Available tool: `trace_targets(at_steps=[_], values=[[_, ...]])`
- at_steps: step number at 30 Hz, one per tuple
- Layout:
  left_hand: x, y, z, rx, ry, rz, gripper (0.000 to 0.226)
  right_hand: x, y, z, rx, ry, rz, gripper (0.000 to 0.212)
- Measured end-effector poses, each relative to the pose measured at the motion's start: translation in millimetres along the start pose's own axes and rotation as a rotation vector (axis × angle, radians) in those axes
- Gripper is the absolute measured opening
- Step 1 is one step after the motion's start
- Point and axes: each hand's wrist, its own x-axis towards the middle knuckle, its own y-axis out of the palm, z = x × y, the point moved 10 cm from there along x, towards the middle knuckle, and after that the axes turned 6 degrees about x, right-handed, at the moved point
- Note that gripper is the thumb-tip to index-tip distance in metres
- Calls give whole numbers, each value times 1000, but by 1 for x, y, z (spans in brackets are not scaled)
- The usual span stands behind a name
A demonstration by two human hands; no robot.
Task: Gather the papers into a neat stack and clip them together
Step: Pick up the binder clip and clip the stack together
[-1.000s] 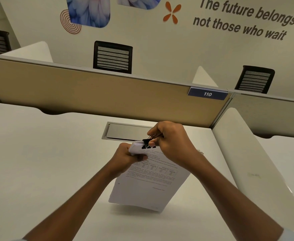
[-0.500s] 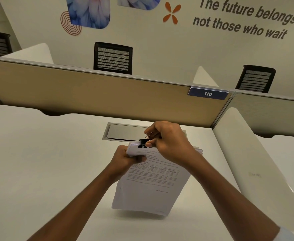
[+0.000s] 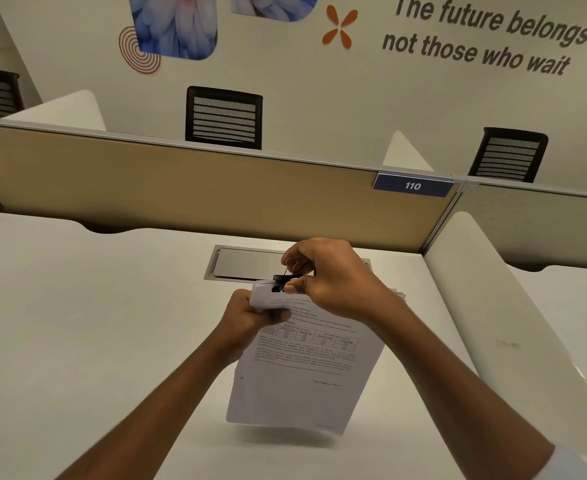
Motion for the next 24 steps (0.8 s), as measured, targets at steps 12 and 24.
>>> trace_targets(at_steps=[12, 24], values=[[1, -1, -24, -55, 89, -12, 30, -14, -2, 2, -137, -131, -159, 80], [9, -21, -43, -198, 121, -56, 30, -85, -15, -136, 479, 196, -718, 98]])
